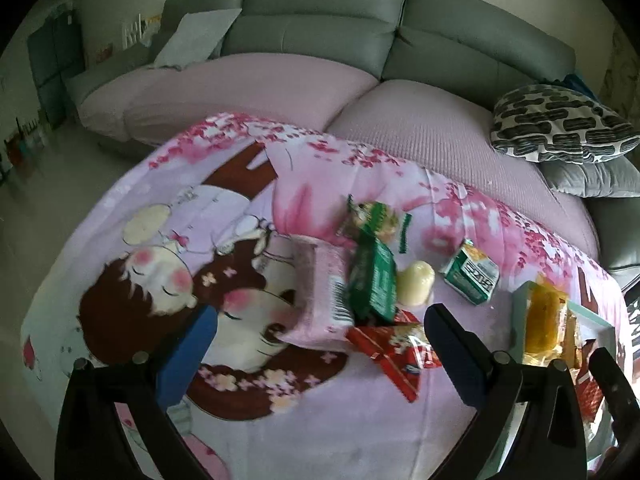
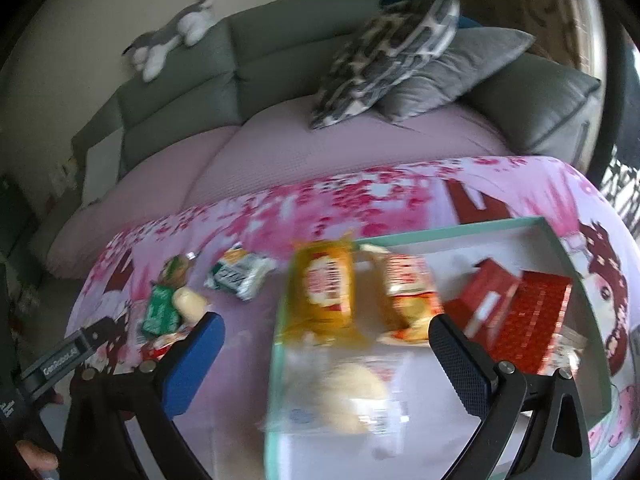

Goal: Organize snacks
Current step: 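Move both tools back over the remaining snacks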

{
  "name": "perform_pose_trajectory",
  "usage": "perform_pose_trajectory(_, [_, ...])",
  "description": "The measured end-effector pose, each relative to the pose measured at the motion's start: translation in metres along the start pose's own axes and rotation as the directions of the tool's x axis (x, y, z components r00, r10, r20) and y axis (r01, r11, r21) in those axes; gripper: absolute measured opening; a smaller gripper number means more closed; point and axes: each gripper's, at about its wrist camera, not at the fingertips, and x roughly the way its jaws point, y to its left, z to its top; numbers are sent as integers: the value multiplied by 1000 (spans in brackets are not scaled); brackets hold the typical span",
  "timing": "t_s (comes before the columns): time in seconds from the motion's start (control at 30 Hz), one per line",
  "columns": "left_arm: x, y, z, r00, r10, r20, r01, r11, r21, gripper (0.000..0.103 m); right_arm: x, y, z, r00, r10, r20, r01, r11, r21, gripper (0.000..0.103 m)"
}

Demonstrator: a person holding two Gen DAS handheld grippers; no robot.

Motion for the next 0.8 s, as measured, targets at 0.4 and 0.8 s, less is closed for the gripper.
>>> perform_pose_trajectory(0.4, [1, 49, 11, 1000, 3, 30, -1, 999, -54, 103, 5, 53, -9, 992, 123, 9, -122, 991, -47, 103])
perform_pose_trajectory(0.8, [30, 55, 13, 994, -89, -62, 86, 995, -47, 103, 33, 96, -26, 984, 157, -82, -164, 983, -88, 103])
